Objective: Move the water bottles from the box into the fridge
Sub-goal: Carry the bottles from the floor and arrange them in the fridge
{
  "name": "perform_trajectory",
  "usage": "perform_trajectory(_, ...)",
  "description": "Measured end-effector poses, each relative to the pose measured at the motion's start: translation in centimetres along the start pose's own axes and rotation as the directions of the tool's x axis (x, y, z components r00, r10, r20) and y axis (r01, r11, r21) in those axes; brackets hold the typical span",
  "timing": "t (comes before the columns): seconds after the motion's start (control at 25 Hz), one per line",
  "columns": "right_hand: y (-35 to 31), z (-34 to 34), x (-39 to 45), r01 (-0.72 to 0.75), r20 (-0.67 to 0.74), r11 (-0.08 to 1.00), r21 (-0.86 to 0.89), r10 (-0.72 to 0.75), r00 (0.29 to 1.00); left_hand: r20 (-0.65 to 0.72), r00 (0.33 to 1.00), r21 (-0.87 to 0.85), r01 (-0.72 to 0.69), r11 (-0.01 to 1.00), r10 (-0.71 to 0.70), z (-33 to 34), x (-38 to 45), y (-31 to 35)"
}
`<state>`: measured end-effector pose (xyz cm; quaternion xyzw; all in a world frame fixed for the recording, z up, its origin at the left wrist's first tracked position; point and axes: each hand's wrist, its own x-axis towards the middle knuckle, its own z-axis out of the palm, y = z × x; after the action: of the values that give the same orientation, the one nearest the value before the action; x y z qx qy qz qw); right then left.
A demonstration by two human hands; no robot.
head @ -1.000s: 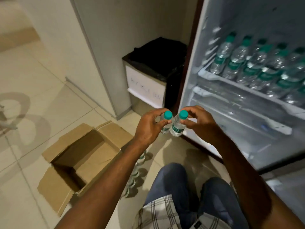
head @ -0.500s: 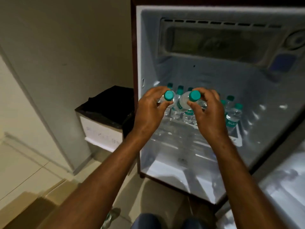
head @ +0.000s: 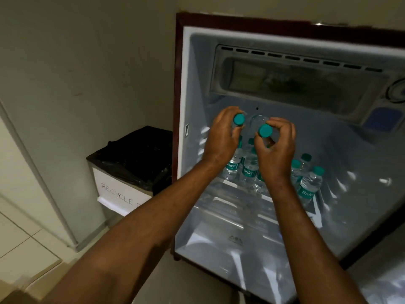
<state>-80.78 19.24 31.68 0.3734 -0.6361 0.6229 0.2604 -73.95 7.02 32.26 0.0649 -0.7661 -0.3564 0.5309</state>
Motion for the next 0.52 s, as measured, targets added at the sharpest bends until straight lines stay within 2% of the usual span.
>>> perform_trajectory(0.32,4.1,3.4,4.9,-0.106,0.007,0.990,-0.096,0.107,0.994,0.067,0.993,0.116,0.085,0.990,-0.093,4.0,6.0,-4.4)
perform_trajectory(0.4,5.5,4.0,6.0,-0.104,0.023,0.986,-0.126,0.108,0.994,0.097,0.992,0.156,0.070,0.985,-0.086,4.7,6.9,-5.6)
perform_trajectory(0.52,7.9,4.6,6.7,-0.120,0.070,0.976,-0.179,0.134,0.989,0.151,0.975,0.099,0.150,0.984,-0.164,5.4,7.9,-7.5)
